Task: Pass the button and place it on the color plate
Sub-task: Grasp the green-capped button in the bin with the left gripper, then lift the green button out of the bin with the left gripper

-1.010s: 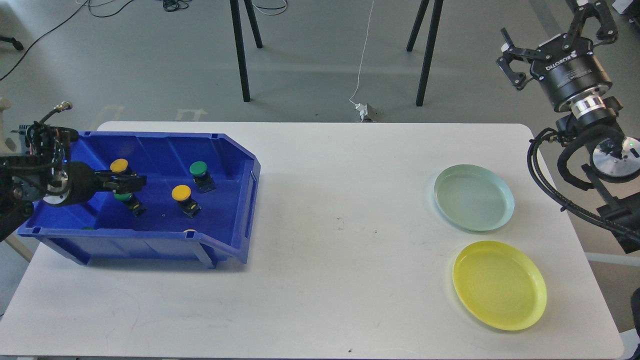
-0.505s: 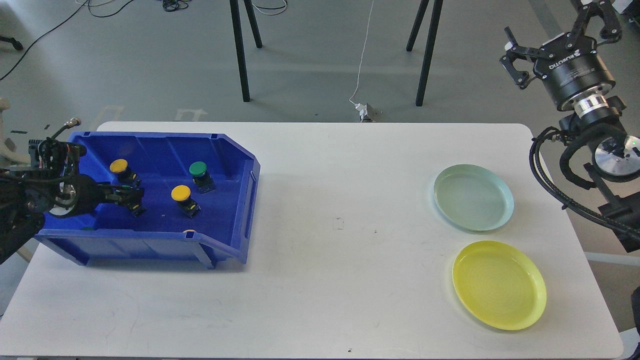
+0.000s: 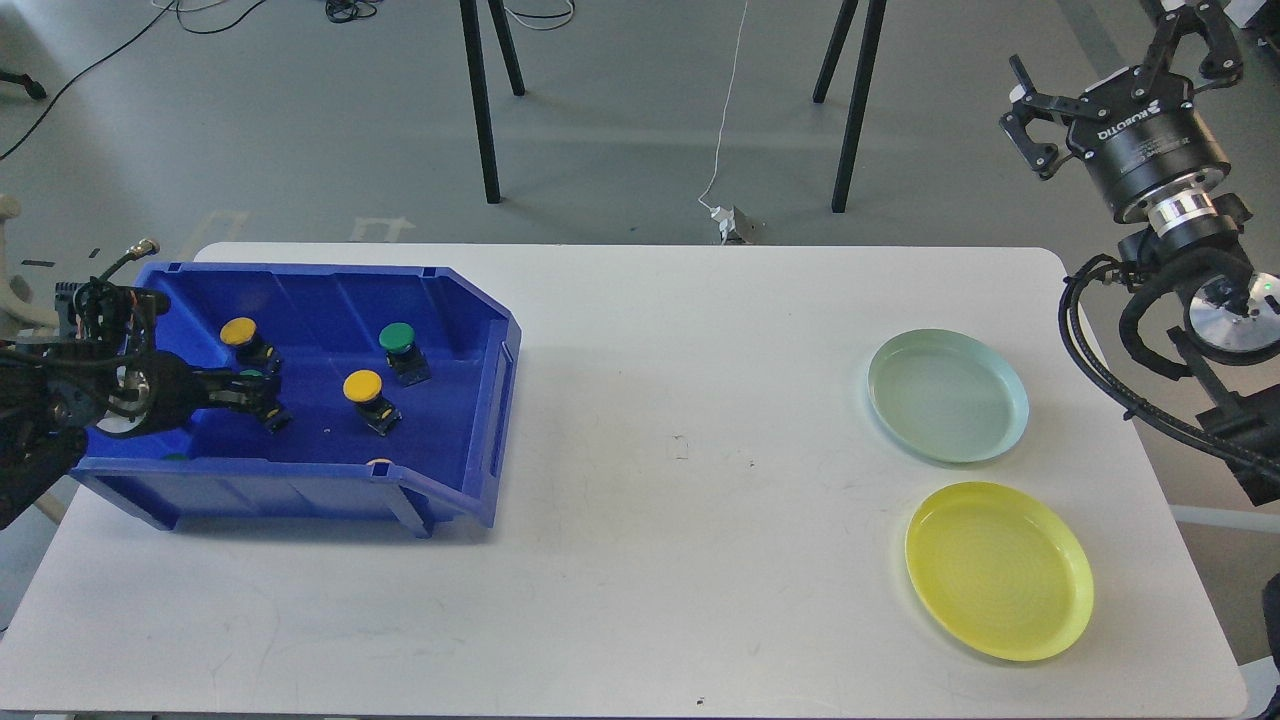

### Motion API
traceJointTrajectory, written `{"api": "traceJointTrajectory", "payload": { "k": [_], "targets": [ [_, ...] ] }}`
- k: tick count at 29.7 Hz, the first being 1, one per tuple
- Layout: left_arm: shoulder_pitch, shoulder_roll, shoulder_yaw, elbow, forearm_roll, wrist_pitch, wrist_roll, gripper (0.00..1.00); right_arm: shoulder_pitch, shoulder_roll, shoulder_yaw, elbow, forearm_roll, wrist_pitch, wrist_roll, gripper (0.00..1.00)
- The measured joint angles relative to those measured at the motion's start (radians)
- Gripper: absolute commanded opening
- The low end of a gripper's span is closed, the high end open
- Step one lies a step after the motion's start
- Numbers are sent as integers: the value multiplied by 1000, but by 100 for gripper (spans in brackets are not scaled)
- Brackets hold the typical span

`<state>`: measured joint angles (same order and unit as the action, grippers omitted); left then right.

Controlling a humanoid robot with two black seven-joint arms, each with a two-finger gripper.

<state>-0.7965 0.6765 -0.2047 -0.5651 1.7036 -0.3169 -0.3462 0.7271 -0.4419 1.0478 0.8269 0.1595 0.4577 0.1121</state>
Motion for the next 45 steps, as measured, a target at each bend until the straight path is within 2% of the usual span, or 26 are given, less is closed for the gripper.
{"api": "traceJointTrajectory", "payload": {
  "k": [8,20,24,28,39,42,45],
  "targets": [
    [0,3,1,1,1,1,-1,25,6,0,0,-4,0,1,0,99],
    [-17,8,-4,-12,-10,-7,-1,25,8,0,0,-6,0,1,0,99],
    [-32,24,-6,-32,-10,-6,-43,25,9,-1,0,-8,0,1,0,99],
    [-36,108,-12,-107,-11,-10,-89,25,9,-10,0,-8,0,1,0,99],
    [-38,461,-56,-453,-164,-13,-129,25,9,-15,-5,-6,0,1,0,99],
    [-44,542,-101,-540,-231,-15,-140,24,9,-15,-10,-5,0,1,0,99],
    [-54,570,-192,-612,-317,-18,-142,23,9,-16,-14,-3,-1,-2,-7,99]
  ]
}}
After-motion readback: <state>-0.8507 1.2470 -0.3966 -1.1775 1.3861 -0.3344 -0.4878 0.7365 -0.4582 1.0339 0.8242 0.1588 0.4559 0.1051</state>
